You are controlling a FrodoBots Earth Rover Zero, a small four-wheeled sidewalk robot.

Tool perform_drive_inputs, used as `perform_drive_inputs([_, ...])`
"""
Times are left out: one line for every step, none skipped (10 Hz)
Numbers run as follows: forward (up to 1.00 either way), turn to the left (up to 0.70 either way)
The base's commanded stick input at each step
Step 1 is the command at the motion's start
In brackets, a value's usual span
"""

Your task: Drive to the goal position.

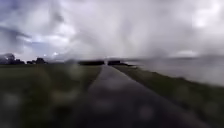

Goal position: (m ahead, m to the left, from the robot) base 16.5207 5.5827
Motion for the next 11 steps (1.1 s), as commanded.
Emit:
perform_drive_inputs([0.70, 0.00])
perform_drive_inputs([0.70, 0.00])
perform_drive_inputs([0.70, 0.00])
perform_drive_inputs([0.70, 0.00])
perform_drive_inputs([0.70, 0.00])
perform_drive_inputs([0.70, 0.00])
perform_drive_inputs([0.70, 0.00])
perform_drive_inputs([0.70, 0.00])
perform_drive_inputs([0.70, 0.00])
perform_drive_inputs([0.70, 0.00])
perform_drive_inputs([0.70, 0.00])
